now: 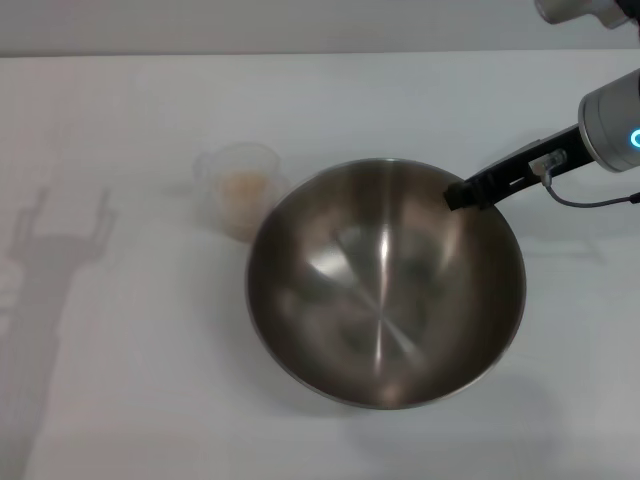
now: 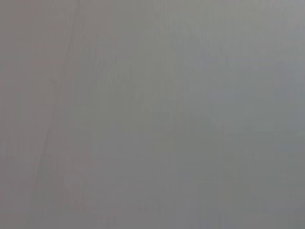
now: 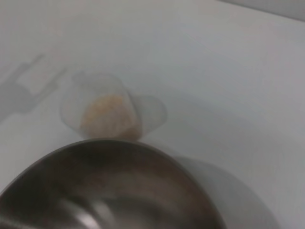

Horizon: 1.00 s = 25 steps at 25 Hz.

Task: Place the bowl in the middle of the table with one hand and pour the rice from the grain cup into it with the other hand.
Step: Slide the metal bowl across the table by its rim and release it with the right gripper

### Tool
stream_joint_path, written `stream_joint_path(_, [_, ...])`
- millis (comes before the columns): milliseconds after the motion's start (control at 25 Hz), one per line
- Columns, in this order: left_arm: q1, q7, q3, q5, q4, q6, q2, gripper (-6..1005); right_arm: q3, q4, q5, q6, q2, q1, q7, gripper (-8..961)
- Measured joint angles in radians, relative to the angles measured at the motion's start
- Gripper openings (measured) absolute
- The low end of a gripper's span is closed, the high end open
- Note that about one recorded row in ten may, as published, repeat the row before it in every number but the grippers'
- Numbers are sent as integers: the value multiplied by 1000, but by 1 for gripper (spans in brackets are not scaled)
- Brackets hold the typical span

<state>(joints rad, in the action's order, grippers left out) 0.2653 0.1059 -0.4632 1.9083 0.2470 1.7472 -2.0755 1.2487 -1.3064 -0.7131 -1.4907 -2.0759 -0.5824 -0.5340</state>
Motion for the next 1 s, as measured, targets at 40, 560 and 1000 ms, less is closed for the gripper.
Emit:
stream_joint_path(40, [0, 0, 0, 0, 0, 0, 0, 738, 0, 8, 9, 3, 0, -3, 0, 24])
stream_joint_path(560, [0, 0, 0, 2, 8, 3, 0, 738, 1, 38, 77, 39, 0, -26, 3, 22])
stream_joint_path(1000, [-10, 0, -4, 1, 11, 9, 2, 738, 13, -70, 77, 50, 0, -28, 4, 288])
